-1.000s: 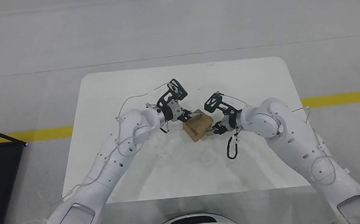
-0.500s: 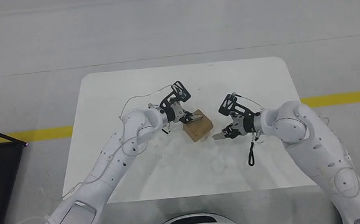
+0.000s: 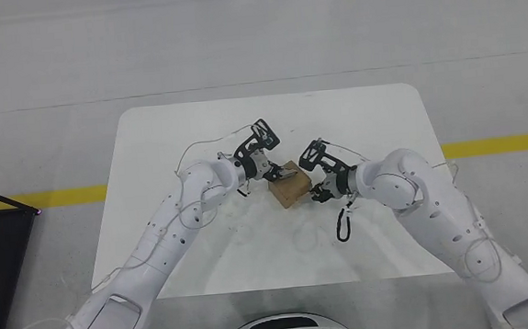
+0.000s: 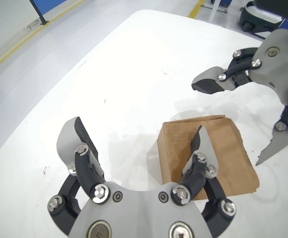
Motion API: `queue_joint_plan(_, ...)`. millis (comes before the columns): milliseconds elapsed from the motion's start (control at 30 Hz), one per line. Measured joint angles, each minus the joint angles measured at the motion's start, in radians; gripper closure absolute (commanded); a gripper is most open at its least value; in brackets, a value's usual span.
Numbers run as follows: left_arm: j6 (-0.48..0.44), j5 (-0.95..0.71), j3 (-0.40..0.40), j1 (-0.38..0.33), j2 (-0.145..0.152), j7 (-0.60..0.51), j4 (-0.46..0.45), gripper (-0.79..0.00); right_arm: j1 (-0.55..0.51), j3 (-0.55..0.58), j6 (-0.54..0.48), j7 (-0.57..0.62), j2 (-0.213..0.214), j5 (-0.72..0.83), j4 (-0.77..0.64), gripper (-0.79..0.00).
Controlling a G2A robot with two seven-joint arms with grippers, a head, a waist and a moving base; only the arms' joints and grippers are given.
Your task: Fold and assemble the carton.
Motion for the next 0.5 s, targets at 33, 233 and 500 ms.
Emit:
queue_joint_plan(33,-0.001,-0.001,0.000,0.000,0.000,0.001,0.000,-0.785,0.005,-0.006,0.004,0.000,-0.002,-0.002,0.005,-0.705)
queue_joint_plan(233,-0.006,-0.001,-0.001,0.001,0.001,0.001,0.001,-0.785,0.028,-0.021,0.048,-0.011,-0.009,-0.014,0.033,-0.551)
queue_joint_plan(500,-0.007,-0.008,0.007,-0.003,-0.003,-0.009,0.005,-0.785,0.004,0.020,0.067,-0.023,-0.001,-0.019,0.022,-0.360)
